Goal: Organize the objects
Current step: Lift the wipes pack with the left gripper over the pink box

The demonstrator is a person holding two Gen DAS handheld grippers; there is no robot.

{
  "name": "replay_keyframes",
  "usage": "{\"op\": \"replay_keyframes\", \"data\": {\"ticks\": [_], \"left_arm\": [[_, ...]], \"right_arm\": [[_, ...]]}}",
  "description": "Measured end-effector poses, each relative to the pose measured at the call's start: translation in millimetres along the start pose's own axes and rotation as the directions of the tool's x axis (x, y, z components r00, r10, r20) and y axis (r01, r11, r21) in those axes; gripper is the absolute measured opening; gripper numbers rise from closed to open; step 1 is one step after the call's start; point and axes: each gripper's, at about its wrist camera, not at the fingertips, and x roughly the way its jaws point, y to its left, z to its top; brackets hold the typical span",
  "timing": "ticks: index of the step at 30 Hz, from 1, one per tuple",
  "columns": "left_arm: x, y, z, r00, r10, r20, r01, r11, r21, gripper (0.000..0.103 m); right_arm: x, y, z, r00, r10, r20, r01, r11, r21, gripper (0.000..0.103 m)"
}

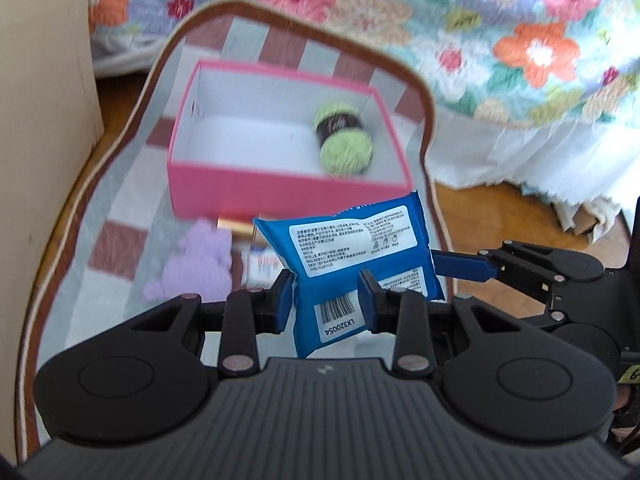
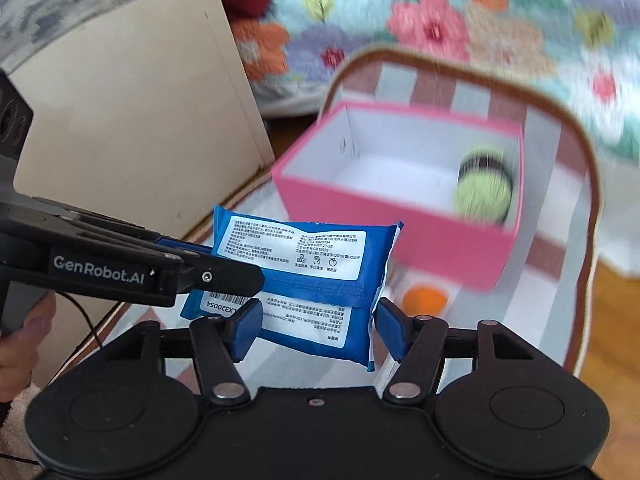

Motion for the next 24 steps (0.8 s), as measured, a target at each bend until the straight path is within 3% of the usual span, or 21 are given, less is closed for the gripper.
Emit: {"op": "replay_keyframes", "data": {"ticks": [6,11,15,24], "left_arm": [[-9,-5,46,0.999,-0.009,0.051,0.008,1.000,0.004,0.033],[7,2,92,0.997,0.010,0.080,-0.010,1.000,0.003,0.033],[40,13,127,0.995,0.051,0.082,-0.051,0.999,0.001,0.033],[149,61,171,0.995,0.095,0.014,-0.094,0.994,-0.056,0.033]], "right_arm": [[-10,-5,45,0.999,-0.002,0.033,0.004,0.998,-0.070,0.071],[-5,-18,83,0.999,-0.002,0.045,0.009,0.988,-0.157,0.075],[21,-40,110,0.999,-0.019,0.041,0.027,0.978,-0.205,0.075],[118,-88,138,0.999,0.003,-0.047,-0.009,0.991,-0.130,0.075]]}}
